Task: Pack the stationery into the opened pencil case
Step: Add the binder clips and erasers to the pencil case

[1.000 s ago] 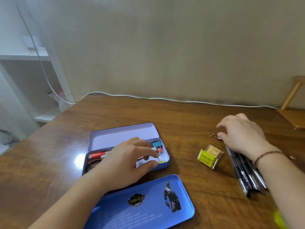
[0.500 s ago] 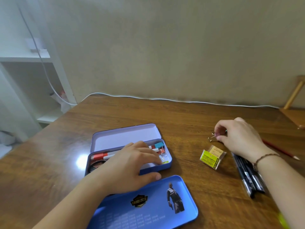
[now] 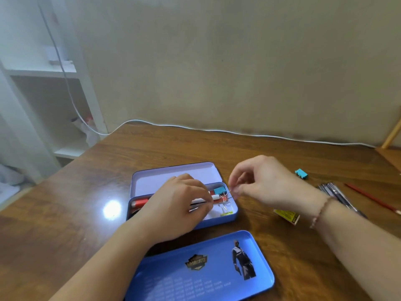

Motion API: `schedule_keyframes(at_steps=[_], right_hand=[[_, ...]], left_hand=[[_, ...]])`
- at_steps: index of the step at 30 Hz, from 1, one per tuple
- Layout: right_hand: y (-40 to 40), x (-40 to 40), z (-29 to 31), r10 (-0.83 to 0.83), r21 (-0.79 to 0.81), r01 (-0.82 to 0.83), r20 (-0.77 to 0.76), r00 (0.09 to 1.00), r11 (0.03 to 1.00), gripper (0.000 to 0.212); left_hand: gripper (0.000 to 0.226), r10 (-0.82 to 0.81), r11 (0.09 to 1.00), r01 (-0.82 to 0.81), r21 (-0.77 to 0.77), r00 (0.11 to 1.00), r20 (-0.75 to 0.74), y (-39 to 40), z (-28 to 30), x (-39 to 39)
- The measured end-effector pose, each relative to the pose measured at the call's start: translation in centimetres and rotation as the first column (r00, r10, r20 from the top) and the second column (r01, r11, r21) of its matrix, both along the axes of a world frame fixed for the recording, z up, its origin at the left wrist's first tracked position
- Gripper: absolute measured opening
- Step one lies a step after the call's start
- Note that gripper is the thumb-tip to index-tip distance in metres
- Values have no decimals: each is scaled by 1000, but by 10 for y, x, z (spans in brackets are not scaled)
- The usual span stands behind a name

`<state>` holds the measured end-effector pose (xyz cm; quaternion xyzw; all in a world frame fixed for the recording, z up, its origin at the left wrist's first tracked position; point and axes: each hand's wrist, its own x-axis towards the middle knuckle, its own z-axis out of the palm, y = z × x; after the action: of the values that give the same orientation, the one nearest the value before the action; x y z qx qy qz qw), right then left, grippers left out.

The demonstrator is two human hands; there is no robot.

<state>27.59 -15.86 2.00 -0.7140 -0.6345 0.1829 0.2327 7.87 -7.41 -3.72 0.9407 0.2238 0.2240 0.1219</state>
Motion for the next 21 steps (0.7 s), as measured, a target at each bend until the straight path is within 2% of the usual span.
schedule_keyframes(at_steps=[5, 14, 18, 21], right_hand=[[16, -17, -16, -62, 3, 62, 144, 988, 998, 15], [14, -22, -30, -48, 39, 37, 334, 941, 999, 11], [12, -18, -34, -35, 61, 16, 329, 944, 998, 7], [10, -4, -27, -47, 102, 22, 247, 968, 995, 9]], left_hand=[[27, -28, 999, 30, 28, 996, -85, -3, -2, 3], [42, 11, 1000, -8, 28, 992, -129, -3, -6, 7], [44, 3, 1000, -1, 21, 992, -126, -4, -5, 7], [51, -13, 1000, 15, 11, 992, -122, -4, -6, 8]])
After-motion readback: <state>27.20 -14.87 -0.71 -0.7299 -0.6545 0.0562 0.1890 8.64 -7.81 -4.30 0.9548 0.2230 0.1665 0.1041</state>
